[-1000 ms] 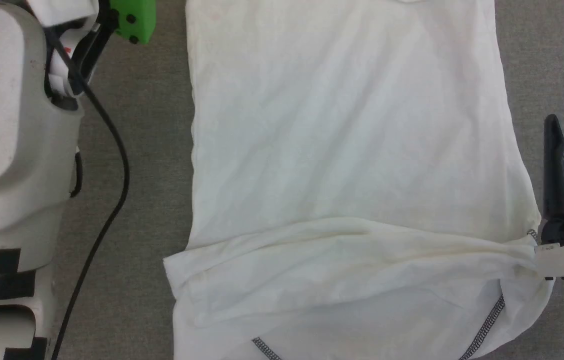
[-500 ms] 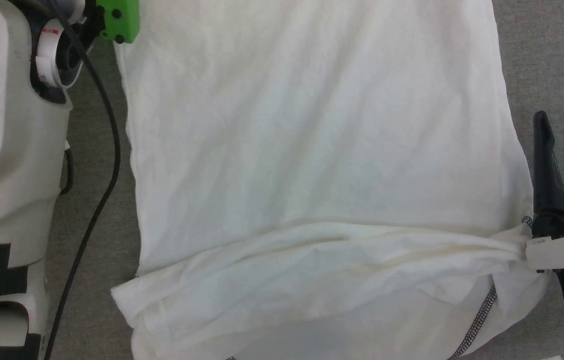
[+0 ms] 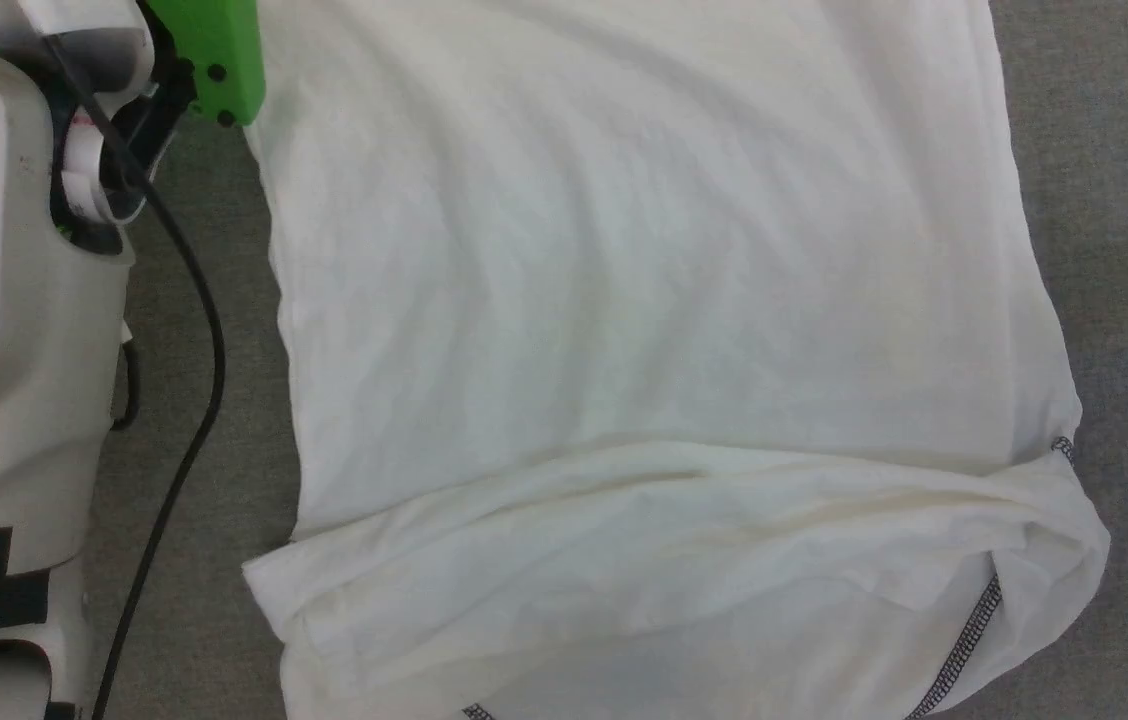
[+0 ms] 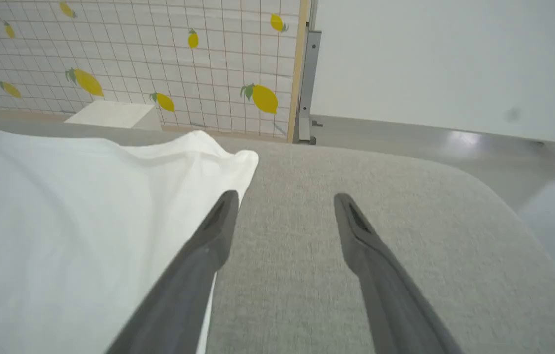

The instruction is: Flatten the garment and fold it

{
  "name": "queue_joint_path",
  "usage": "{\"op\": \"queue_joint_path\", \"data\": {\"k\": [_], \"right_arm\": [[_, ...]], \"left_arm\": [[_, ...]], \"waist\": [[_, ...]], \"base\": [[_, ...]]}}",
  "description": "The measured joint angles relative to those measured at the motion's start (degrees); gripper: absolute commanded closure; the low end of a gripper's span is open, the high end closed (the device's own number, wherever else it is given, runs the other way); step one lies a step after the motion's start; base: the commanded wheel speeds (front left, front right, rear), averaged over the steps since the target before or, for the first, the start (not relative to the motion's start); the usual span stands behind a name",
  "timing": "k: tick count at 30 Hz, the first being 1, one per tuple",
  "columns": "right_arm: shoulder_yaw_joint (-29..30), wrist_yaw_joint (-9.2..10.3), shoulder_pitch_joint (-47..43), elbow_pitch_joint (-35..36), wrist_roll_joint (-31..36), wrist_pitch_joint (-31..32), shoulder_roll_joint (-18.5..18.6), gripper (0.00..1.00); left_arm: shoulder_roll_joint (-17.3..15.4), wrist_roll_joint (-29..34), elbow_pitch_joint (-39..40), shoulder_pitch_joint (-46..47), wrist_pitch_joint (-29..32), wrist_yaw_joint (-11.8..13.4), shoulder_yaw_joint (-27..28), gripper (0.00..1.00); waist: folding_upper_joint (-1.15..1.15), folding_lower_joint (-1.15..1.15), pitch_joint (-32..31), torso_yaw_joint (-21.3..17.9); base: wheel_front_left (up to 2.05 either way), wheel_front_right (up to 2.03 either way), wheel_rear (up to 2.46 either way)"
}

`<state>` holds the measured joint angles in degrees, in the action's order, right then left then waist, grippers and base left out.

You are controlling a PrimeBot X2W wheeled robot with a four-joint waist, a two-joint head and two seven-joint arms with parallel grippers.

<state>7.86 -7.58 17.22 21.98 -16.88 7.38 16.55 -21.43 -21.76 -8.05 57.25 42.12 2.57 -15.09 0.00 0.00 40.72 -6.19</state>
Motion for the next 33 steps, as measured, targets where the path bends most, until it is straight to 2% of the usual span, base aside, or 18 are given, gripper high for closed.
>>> {"op": "queue_joint_path", "data": {"k": [5,6,10,14,15,17,24,30,31,32,33], "right_arm": [[-1.20,0.00,10.84,-0.55,-3.47,7.08,6.54,0.00],[-2.29,0.00,15.91,-2.33,-4.72,10.58,8.47,0.00],[-4.66,0.00,25.80,-9.03,-6.62,18.59,10.85,0.00],[-6.06,-0.01,33.40,-17.56,-6.89,26.41,11.09,0.00],[-6.05,0.00,37.63,-23.71,-6.33,31.33,10.14,0.00],[-5.41,0.00,39.16,-27.11,-6.03,34.05,8.67,0.00],[-5.31,0.00,42.03,-32.78,-3.58,39.09,6.66,0.00],[-5.61,0.00,43.95,-34.86,-2.22,43.18,6.72,0.00],[-5.58,0.00,44.41,-34.87,-2.21,43.91,6.86,0.20],[-5.66,0.00,45.00,-34.85,-2.18,44.79,7.05,0.61],[-5.61,0.00,45.39,-34.78,-1.99,45.33,7.27,0.98]], "left_arm": [[0.79,-1.62,-0.13,-1.01,-1.78,-0.13,0.05,1.00],[1.26,-1.96,-0.09,-1.20,-2.41,-0.49,0.01,1.00],[1.66,-2.23,0.15,-1.27,-3.46,-0.82,-0.20,1.00],[2.48,-2.45,0.32,-1.23,-4.35,-1.00,-0.67,1.00],[3.69,-2.53,0.15,-0.99,-5.21,-1.09,-1.31,1.00],[4.26,-2.54,-0.18,-0.75,-5.49,-1.51,-1.86,1.00],[6.06,-2.99,-1.26,0.93,-6.49,-2.49,-3.49,1.00],[7.20,-3.59,-2.40,2.22,-7.62,-3.07,-4.32,1.00],[7.27,-3.64,-2.50,2.41,-7.73,-3.10,-4.37,1.00],[7.34,-3.72,-2.61,2.64,-7.80,-3.11,-4.47,1.00],[7.44,-3.81,-2.75,2.85,-8.02,-3.12,-4.53,1.00]], "waist": [[0.00,0.00,-1.26,2.23],[0.00,0.00,-1.56,3.21],[0.00,0.00,-1.70,5.21],[0.00,-0.01,-1.04,6.88],[0.00,0.00,-0.01,7.86],[0.00,-0.01,0.57,8.47],[0.00,0.00,2.42,10.80],[0.00,-0.01,3.88,12.65],[0.00,-0.01,4.05,12.84],[0.00,-0.01,4.28,13.05],[0.00,-0.01,4.48,13.22]], "base": [[0.00,0.00,0.00],[0.00,0.00,0.00],[0.00,0.00,0.00],[0.00,0.00,0.00],[0.00,0.00,0.00],[0.00,0.00,0.00],[0.00,0.00,0.00],[0.00,0.00,0.00],[0.00,0.00,0.00],[0.00,0.00,0.00],[0.00,0.00,0.00]]}}
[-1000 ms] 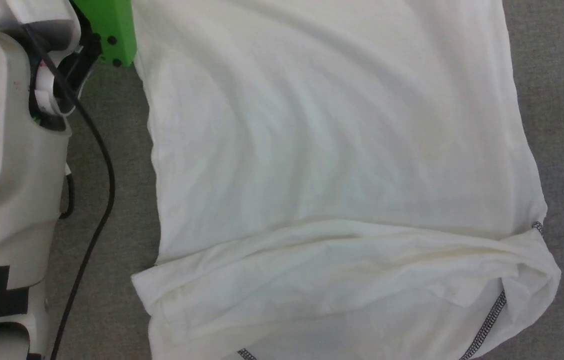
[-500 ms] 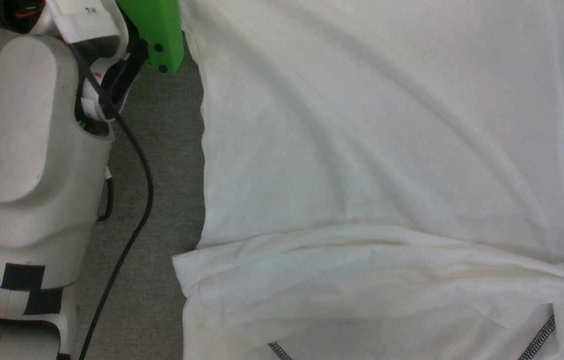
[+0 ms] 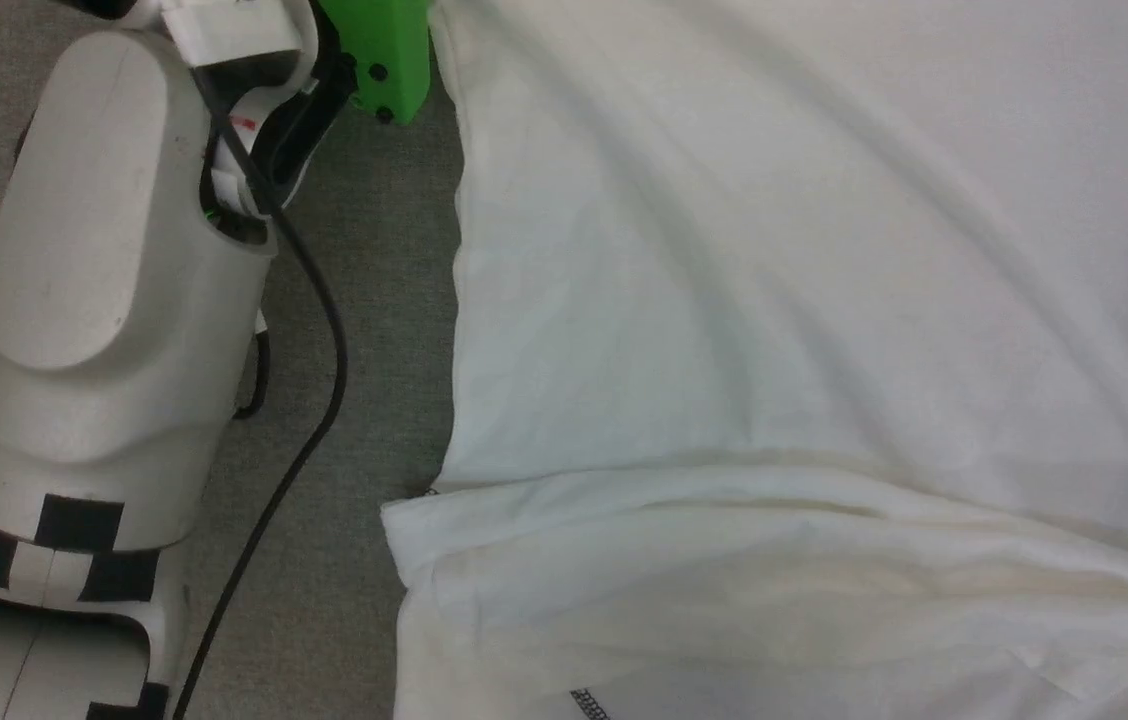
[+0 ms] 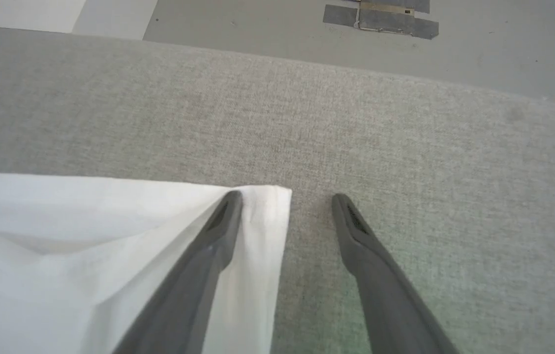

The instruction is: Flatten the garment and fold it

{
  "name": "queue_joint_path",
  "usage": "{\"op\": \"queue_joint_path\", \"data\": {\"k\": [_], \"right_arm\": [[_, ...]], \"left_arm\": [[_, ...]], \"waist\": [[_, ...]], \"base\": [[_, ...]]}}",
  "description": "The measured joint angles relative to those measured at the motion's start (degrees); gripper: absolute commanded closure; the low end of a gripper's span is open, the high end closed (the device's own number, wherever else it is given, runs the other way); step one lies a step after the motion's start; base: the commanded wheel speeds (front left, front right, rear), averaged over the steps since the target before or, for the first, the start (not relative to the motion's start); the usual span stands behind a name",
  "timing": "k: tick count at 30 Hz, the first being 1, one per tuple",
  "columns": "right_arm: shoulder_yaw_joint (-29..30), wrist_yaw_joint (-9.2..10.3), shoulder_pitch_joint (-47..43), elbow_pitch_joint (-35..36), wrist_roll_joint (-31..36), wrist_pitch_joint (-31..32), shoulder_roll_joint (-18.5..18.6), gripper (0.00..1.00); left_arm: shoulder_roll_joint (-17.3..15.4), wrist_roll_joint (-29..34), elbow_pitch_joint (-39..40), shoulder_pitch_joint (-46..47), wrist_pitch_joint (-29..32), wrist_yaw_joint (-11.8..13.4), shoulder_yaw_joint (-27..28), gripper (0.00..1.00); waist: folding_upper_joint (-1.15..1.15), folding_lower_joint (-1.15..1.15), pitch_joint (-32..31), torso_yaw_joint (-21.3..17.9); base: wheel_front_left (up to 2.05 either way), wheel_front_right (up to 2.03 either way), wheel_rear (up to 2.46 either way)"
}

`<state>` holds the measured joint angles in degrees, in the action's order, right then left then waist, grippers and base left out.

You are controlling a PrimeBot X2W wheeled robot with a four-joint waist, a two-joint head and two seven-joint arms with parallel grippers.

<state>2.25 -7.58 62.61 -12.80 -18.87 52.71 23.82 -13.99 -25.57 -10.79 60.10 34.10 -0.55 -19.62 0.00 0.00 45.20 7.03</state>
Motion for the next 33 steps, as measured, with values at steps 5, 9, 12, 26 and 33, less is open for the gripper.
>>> {"op": "queue_joint_path", "data": {"k": [5,9,12,26,33], "right_arm": [[1.51,0.00,0.76,0.24,1.49,-0.27,-0.36,1.00],[2.81,0.00,0.81,0.23,2.25,-2.85,-1.00,1.00],[3.61,0.00,1.04,0.31,2.26,-5.61,-1.30,1.00],[3.58,0.00,-4.80,3.77,-5.21,-16.10,-2.75,1.00],[3.93,0.00,-19.16,11.01,-10.25,-17.64,-3.20,1.00]], "left_arm": [[0.32,-0.22,-1.02,0.54,-2.41,-0.16,0.18,1.00],[0.22,-0.18,-1.96,0.57,-5.61,0.13,1.13,1.00],[-0.14,0.19,-2.20,0.74,-8.21,0.54,1.92,1.00],[-0.63,-0.46,0.97,-2.19,-22.12,0.27,5.47,1.00],[-2.86,-1.89,11.56,-17.80,-26.77,-0.74,6.13,1.00]], "waist": [[0.00,0.00,0.25,0.25],[0.00,0.00,-0.68,-0.13],[0.00,0.00,-1.76,-0.55],[0.00,0.00,-10.32,-2.88],[0.00,0.00,-16.86,-3.71]], "base": [[0.00,0.00,0.00],[0.00,0.00,0.00],[0.00,0.00,0.00],[0.00,0.00,0.00],[0.00,0.00,0.00]]}}
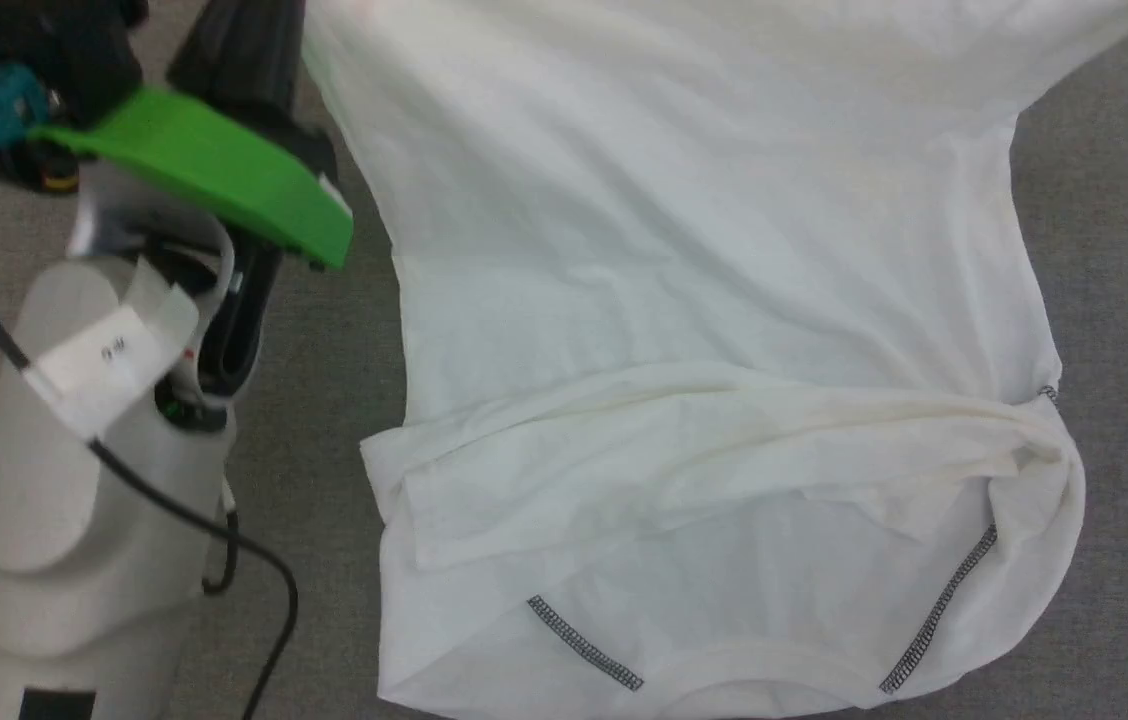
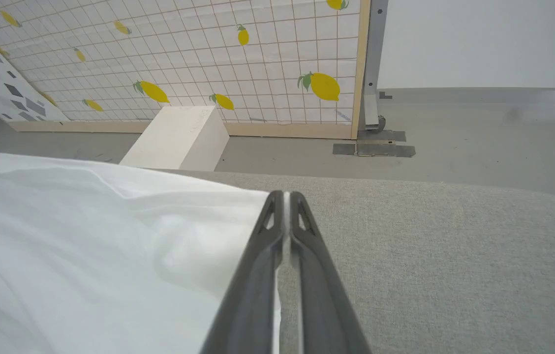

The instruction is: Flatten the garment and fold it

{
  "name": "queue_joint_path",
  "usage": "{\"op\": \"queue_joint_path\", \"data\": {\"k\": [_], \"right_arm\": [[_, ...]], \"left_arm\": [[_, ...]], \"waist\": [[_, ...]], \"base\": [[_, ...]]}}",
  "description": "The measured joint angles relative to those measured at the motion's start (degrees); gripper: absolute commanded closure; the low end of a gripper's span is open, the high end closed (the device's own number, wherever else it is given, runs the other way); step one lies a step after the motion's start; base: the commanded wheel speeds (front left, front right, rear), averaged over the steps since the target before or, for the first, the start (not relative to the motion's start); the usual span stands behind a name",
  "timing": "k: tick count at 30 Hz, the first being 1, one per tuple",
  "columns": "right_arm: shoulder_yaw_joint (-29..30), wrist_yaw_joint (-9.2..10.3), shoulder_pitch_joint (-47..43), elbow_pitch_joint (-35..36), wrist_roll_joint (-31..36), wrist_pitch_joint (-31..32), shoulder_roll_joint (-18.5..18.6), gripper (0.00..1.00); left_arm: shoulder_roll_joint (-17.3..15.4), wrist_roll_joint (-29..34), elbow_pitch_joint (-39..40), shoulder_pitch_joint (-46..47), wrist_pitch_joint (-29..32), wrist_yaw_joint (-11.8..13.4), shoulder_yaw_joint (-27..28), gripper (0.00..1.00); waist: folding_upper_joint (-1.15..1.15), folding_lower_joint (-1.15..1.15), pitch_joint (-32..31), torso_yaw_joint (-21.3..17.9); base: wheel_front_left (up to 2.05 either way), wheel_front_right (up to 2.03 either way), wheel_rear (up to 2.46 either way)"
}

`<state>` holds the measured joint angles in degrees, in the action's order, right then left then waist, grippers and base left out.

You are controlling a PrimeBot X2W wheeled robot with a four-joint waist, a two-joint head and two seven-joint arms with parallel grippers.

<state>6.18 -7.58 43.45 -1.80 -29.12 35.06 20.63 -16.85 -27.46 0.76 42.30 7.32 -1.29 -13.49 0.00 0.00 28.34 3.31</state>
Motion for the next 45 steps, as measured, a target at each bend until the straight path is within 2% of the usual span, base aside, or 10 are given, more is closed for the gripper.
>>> {"op": "queue_joint_path", "data": {"k": [8,17,27,34,40,41,42,43,44,45], "right_arm": [[4.99,0.00,-18.13,13.82,-3.60,2.03,-3.64,1.00],[7.30,0.00,-38.29,25.65,-5.35,5.36,-10.95,1.00],[7.92,0.00,-53.38,27.95,-6.42,4.99,-15.93,1.00],[9.21,0.00,-60.60,29.30,-7.91,5.54,-16.44,1.00],[8.31,0.00,-65.95,29.55,-8.83,6.84,-16.59,1.00],[7.76,0.00,-66.19,29.30,-8.48,6.75,-16.45,0.75],[7.14,0.00,-66.19,28.98,-8.14,6.32,-16.44,0.25],[6.76,0.00,-66.19,28.62,-8.02,5.83,-16.49,0.00],[6.11,0.00,-66.19,28.06,-7.54,5.53,-16.31,0.00],[5.27,0.00,-66.19,26.97,-6.88,5.02,-16.07,0.00]], "left_arm": [[-1.66,-1.71,12.80,-21.97,-2.46,0.91,-0.25,1.00],[-3.32,-1.30,18.37,-39.36,-5.94,1.93,-2.34,1.00],[-2.27,-3.34,16.11,-52.55,-10.92,2.21,-3.99,1.00],[-0.93,-7.31,17.89,-60.74,-14.10,2.54,-2.72,1.00],[-2.94,-4.83,15.57,-64.07,-13.28,2.29,-5.91,1.00],[-3.43,-3.42,14.63,-63.96,-12.74,2.02,-6.82,0.97],[-3.70,-2.19,13.77,-63.83,-12.35,1.80,-7.65,0.64],[-3.85,-1.40,12.96,-63.57,-12.16,1.69,-8.39,0.54],[-4.10,-0.34,11.87,-63.18,-11.70,1.25,-9.44,0.52],[-4.50,1.59,9.83,-62.12,-11.12,0.80,-10.93,0.23]], "waist": [[0.00,0.00,-7.58,-0.28],[0.00,0.00,-13.22,0.38],[0.00,0.00,-15.34,-0.08],[0.00,0.00,-16.01,-0.88],[0.00,0.00,-16.82,-1.01],[0.00,0.00,-16.96,-0.97],[0.00,0.00,-17.09,-0.92],[0.00,0.00,-17.20,-0.88],[0.00,0.00,-17.36,-0.83],[0.00,0.00,-17.63,-0.66]], "base": [[0.00,0.00,0.00],[0.00,0.00,0.00],[0.00,0.00,0.00],[0.00,0.00,0.00],[0.00,0.00,0.00],[0.00,0.00,0.00],[0.00,0.00,0.00],[0.00,0.00,0.00],[0.00,0.00,0.00],[0.00,0.00,0.00]]}}
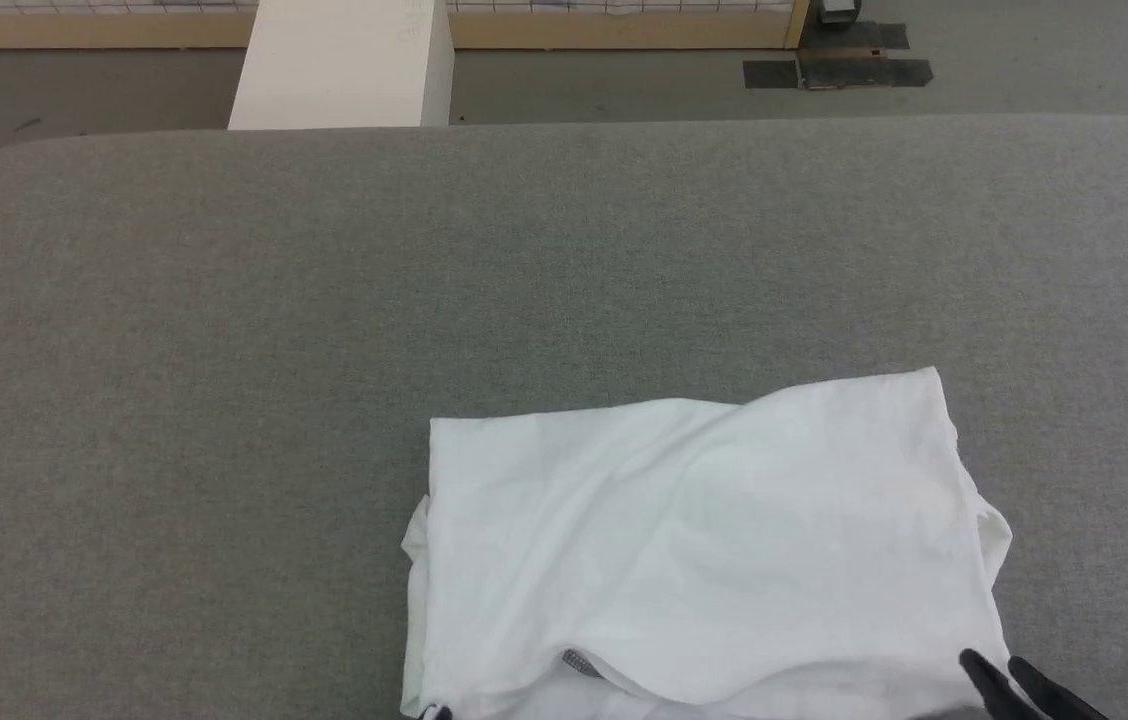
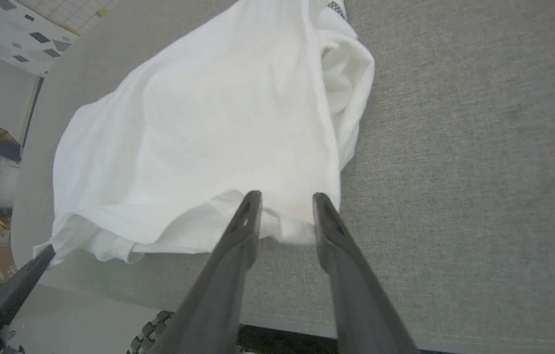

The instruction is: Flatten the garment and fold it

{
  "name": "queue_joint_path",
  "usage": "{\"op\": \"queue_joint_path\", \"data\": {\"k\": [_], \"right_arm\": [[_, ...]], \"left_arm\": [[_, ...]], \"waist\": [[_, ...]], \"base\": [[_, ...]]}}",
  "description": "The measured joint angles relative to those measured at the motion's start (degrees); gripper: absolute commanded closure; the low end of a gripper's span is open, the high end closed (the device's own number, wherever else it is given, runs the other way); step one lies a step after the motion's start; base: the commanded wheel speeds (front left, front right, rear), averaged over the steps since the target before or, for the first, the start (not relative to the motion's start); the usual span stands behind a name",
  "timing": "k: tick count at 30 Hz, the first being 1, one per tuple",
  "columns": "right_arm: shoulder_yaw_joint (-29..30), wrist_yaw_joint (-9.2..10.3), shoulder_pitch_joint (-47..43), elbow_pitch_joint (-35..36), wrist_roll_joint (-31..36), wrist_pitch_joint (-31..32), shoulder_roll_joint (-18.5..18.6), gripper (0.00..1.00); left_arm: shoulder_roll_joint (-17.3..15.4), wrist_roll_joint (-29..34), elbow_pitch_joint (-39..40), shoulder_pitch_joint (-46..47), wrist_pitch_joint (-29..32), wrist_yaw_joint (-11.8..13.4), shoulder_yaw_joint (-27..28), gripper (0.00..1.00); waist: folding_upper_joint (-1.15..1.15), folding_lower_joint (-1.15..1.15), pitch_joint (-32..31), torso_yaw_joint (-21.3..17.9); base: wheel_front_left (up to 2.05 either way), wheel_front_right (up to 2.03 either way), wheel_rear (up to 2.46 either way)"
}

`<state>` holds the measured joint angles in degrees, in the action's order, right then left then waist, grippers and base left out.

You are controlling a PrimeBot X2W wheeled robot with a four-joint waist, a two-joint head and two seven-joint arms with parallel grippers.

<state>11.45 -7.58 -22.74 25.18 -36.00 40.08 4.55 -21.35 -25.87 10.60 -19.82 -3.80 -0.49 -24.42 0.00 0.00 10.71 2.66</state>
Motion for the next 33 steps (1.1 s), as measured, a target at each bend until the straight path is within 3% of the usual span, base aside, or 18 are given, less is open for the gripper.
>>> {"op": "queue_joint_path", "data": {"k": [1,5,11,14,18,24,33], "right_arm": [[-0.12,0.00,0.00,-0.33,0.02,-0.21,-0.01,0.00],[0.45,0.00,0.00,-0.30,-0.45,-0.43,0.52,0.00],[7.23,0.00,1.46,1.23,-1.69,-2.91,0.45,0.00],[8.55,0.01,3.79,0.71,1.52,-4.31,0.84,0.00],[5.80,0.01,6.33,-2.04,7.04,-5.32,2.74,0.00],[3.16,0.00,11.77,-9.46,11.49,-6.42,3.50,0.00],[1.05,0.00,17.26,-19.01,12.48,-7.72,5.87,0.00]], "left_arm": [[-0.01,0.31,-0.62,0.38,-0.01,0.00,-0.27,0.00],[1.29,-0.96,-1.21,0.92,-2.74,0.32,1.60,0.00],[5.50,-6.56,4.94,0.86,-9.79,2.67,10.53,0.00],[7.01,-3.15,8.84,1.68,-10.68,5.05,14.36,0.00],[9.61,6.17,13.04,4.15,-10.93,7.93,17.05,0.00],[13.74,10.88,12.51,4.77,-10.96,6.79,14.13,0.00],[15.58,12.85,10.16,6.23,-10.98,4.25,13.06,0.00]], "waist": [[0.00,0.00,-0.10,0.06],[0.00,0.00,-0.61,0.26],[0.00,0.00,-1.31,0.43],[0.00,0.00,-1.54,0.67],[0.00,0.00,-1.65,0.91],[0.00,0.00,-1.05,1.69],[0.00,0.00,1.30,3.83]], "base": [[0.00,0.00,0.00],[0.00,0.00,0.00],[0.00,0.00,0.00],[0.00,0.00,0.00],[0.00,0.00,0.00],[0.00,0.00,0.00],[0.00,0.00,0.00]]}}
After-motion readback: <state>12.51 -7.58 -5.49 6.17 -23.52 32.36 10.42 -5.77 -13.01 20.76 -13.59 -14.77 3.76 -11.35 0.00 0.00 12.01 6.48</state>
